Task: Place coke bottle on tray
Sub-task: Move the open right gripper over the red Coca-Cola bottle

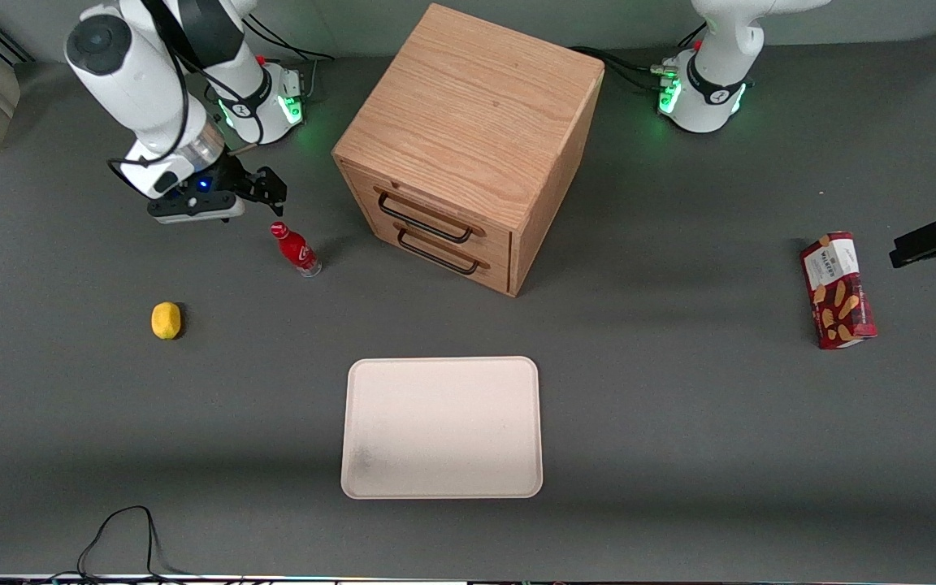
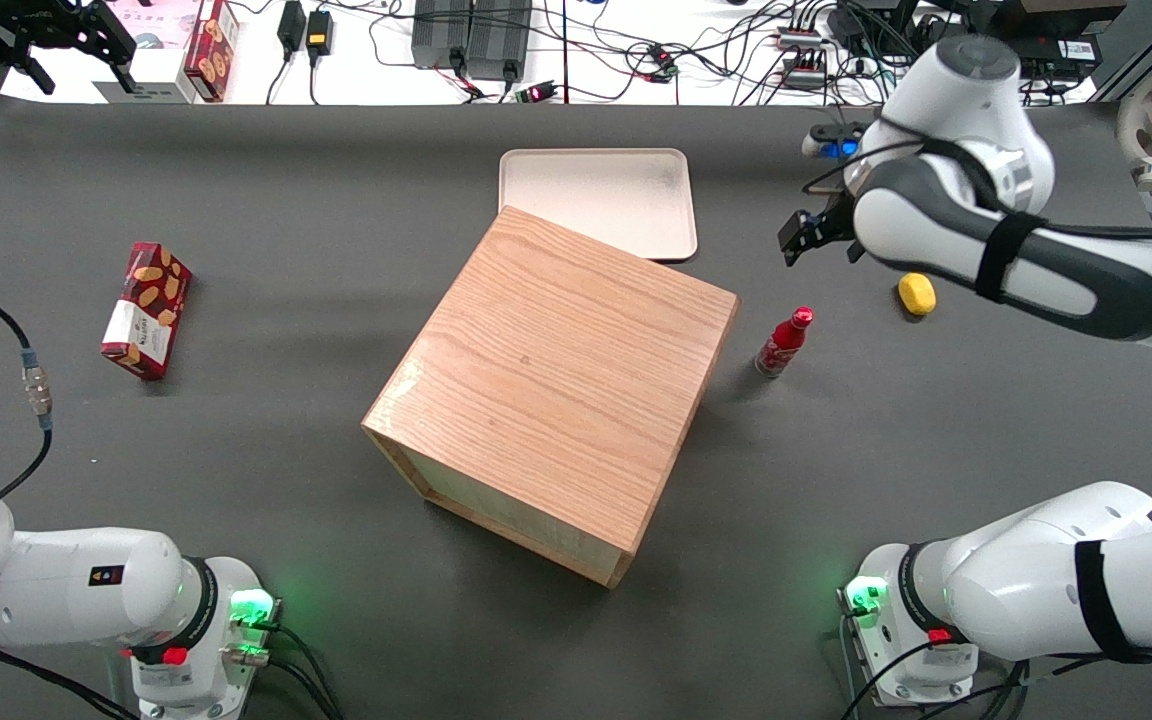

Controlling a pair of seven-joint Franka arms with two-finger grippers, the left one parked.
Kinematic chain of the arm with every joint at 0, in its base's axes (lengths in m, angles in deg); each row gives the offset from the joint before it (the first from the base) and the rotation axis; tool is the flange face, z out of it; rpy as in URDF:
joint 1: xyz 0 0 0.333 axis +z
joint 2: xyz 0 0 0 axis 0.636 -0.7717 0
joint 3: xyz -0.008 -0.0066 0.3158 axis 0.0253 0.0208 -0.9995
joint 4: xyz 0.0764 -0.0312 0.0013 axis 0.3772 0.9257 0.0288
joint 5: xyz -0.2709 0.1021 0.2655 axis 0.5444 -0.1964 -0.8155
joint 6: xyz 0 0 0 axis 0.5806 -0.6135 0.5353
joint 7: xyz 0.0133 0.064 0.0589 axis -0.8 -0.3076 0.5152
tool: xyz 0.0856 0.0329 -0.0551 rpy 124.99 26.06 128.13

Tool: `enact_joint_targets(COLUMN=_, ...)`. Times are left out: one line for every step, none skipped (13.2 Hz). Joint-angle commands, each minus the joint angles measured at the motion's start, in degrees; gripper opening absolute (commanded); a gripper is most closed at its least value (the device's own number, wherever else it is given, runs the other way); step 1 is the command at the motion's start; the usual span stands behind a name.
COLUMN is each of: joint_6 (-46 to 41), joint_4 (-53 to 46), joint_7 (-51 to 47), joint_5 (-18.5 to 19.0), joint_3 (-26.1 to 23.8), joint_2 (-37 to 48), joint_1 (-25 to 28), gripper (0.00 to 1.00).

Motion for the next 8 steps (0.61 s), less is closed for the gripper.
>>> enact_joint_targets(joint_6=7.1, joint_4=4.5, joint_7=-1.4, joint_5=1.6, joint_3=1.4, joint_2=-0.9, joint_1=0.9, gripper=1.0)
enact_joint_targets(joint_6=10.8, joint_4=6.7, joint_7=-1.4, joint_5=1.6, joint_3=1.4, joint_2=-1.6, joint_1=0.9, gripper=1.0)
enact_joint_targets(joint_6=13.5, joint_4=8.2, joint_7=-1.4, joint_5=1.6, joint_3=1.4, joint_2=-2.6, joint_1=0.9, gripper=1.0)
enact_joint_targets(joint_6=15.3, joint_4=9.0, joint_7=-1.4, joint_5=1.6, joint_3=1.4, joint_2=-3.5, joint_1=0.9, gripper=1.0)
enact_joint_targets(joint_6=16.8, joint_4=9.7, joint_7=-1.4, joint_5=1.6, joint_3=1.4, joint_2=-4.7, joint_1=0.9, gripper=1.0)
enact_joint_targets(joint_6=18.3, joint_4=10.3, joint_7=-1.5, joint_5=1.6, joint_3=1.4, joint_2=-5.9, joint_1=0.9, gripper=1.0)
enact_joint_targets(joint_6=19.6, joint_4=10.9, joint_7=-1.5, joint_5=1.6, joint_3=1.4, joint_2=-6.9, joint_1=1.0, gripper=1.0)
enact_joint_targets(joint_6=20.3, joint_4=11.2, joint_7=-1.4, joint_5=1.6, joint_3=1.4, joint_2=-7.7, joint_1=1.0, gripper=1.0)
